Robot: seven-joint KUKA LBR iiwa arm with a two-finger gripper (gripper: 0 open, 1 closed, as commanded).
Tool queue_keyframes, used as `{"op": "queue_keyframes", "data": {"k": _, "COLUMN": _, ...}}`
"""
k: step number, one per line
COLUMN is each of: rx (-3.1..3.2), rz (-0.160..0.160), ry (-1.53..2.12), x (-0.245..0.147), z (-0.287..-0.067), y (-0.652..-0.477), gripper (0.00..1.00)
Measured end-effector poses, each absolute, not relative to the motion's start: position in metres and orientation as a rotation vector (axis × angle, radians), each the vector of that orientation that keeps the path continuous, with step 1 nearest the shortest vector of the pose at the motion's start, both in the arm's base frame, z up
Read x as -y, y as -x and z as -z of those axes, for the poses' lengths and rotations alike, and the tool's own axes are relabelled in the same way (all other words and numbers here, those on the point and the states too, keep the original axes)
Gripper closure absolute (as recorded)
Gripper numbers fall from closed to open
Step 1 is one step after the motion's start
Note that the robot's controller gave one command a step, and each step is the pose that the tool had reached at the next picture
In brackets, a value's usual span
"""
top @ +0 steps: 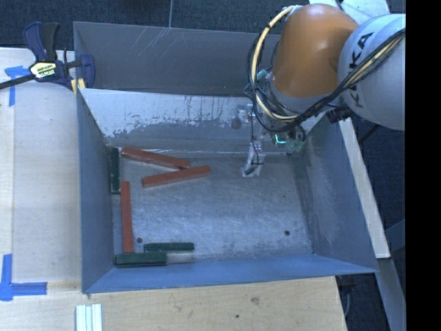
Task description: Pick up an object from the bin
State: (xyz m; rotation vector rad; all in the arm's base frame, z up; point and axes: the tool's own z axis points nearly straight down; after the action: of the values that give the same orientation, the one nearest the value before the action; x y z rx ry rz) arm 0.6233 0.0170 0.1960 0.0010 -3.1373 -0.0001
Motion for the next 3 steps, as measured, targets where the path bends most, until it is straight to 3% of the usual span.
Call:
{"op": "queue_keyframes", "data": {"k": 1, "rx": 3.135, "rz": 0.003, "ry": -0.1, "x": -0.075, "z": -0.129, "y": -0.614, "gripper": 0.0}}
{"op": "queue_keyframes", "data": {"k": 2, "rx": 3.137, "rz": 0.004, "ry": -0.041, "x": -0.134, "z": -0.066, "y": -0.617, "gripper": 0.0}}
{"op": "queue_keyframes", "data": {"k": 3, "rx": 3.14, "rz": -0.004, "ry": -0.089, "x": -0.079, "z": -0.074, "y": -0.582, "gripper": 0.0}}
